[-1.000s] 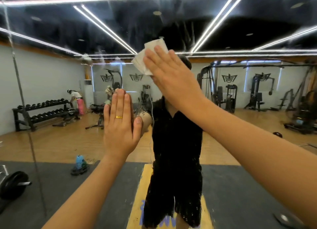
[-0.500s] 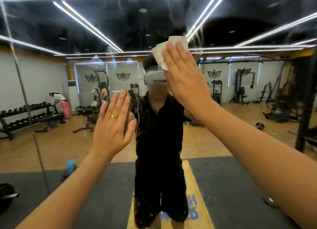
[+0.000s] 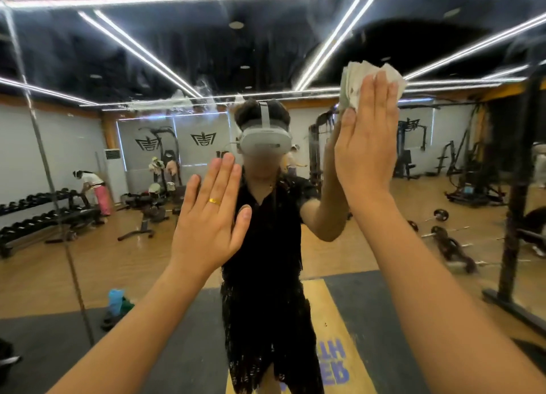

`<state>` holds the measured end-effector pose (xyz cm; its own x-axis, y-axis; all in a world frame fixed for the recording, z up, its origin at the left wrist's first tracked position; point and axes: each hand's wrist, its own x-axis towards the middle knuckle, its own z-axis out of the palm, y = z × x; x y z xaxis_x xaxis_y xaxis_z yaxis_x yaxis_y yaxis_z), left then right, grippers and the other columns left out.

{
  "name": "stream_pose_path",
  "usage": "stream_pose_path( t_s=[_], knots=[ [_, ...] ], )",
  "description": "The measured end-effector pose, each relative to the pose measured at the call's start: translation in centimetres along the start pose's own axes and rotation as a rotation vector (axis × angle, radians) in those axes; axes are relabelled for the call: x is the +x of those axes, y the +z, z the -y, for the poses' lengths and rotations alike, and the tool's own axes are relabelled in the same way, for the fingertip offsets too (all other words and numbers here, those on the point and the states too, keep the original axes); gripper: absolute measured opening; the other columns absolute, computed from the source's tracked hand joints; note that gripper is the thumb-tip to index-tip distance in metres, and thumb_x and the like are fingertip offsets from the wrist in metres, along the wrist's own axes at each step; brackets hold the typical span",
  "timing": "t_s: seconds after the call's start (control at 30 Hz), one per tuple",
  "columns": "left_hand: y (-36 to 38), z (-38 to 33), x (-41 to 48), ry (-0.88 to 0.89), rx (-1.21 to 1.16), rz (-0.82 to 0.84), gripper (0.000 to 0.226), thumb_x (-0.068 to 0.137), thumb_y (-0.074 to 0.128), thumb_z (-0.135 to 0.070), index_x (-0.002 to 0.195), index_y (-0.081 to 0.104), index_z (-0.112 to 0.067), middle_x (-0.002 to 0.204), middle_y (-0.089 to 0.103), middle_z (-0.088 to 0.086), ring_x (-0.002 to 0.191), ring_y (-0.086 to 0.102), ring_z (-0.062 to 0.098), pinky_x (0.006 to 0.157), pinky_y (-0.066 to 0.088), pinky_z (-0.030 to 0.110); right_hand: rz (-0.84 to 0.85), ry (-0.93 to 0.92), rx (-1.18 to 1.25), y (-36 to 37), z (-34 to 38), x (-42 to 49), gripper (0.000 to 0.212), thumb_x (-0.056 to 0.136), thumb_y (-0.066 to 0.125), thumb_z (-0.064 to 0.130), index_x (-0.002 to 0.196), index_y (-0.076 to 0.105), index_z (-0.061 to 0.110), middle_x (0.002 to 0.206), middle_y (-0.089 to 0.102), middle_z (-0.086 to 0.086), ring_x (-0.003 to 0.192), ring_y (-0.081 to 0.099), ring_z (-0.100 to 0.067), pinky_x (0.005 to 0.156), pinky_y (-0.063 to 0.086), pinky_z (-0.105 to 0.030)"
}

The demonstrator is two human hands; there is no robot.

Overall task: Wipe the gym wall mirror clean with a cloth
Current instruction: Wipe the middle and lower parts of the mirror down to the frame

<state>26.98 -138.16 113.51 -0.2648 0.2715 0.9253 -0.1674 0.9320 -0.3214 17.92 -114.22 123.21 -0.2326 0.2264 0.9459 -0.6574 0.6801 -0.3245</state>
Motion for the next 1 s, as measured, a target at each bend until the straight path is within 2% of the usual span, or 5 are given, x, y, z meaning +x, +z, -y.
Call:
stream_pose_path(
  t_s=[0.3,0.43,0.57,0.67,1.0],
  knots=[
    [0.1,-0.1,0.0,-0.003,0.01,-0.029,0.067,0.108,0.034,-0.039,0.164,0.017,-0.006,0.173,0.01,0.011,0.16,0.008,0.025,0.13,0.007,0.047,-0.011,0.069,0.021,-0.5,-1.8,-1.1,0.055,0.112,0.027,0.029,0.164,0.018,0.013,0.173,0.013,-0.001,0.16,0.003,-0.019,0.13,0.006,-0.033],
    [0.2,-0.1,0.1,-0.004,0.017,-0.042,0.067,0.108,0.034,-0.039,0.164,0.017,-0.006,0.173,0.01,0.011,0.16,0.009,0.026,0.13,0.007,0.047,-0.022,0.035,0.052,-0.4,0.2,3.0,0.053,0.112,0.031,0.027,0.163,0.024,0.014,0.172,0.017,-0.003,0.16,0.006,-0.024,0.129,0.018,-0.042],
    [0.2,-0.3,0.0,-0.002,-0.002,-0.053,0.067,0.108,0.036,-0.038,0.164,0.018,-0.005,0.172,0.011,0.012,0.16,0.01,0.026,0.13,0.009,0.048,0.013,-0.077,0.101,-0.1,2.0,4.3,0.051,0.111,0.032,0.026,0.16,0.031,0.013,0.17,0.023,-0.004,0.159,0.01,-0.026,0.129,0.02,-0.048],
    [0.2,-0.2,0.2,-0.001,-0.001,-0.061,0.067,0.108,0.037,-0.037,0.163,0.019,-0.005,0.172,0.012,0.012,0.16,0.012,0.027,0.129,0.011,0.05,0.055,-0.206,0.076,-0.1,2.3,4.3,0.051,0.111,0.03,0.026,0.159,0.033,0.012,0.169,0.025,-0.006,0.159,0.012,-0.026,0.13,0.009,-0.04],
    [0.3,-0.3,0.3,-0.019,0.006,-0.047,0.067,0.108,0.036,-0.038,0.164,0.019,-0.005,0.172,0.012,0.011,0.16,0.009,0.025,0.13,0.007,0.047,0.11,-0.422,0.023,0.7,1.7,-1.3,0.05,0.11,0.035,0.022,0.158,0.036,0.007,0.167,0.03,-0.009,0.157,0.018,-0.028,0.129,0.015,-0.044]
  ],
)
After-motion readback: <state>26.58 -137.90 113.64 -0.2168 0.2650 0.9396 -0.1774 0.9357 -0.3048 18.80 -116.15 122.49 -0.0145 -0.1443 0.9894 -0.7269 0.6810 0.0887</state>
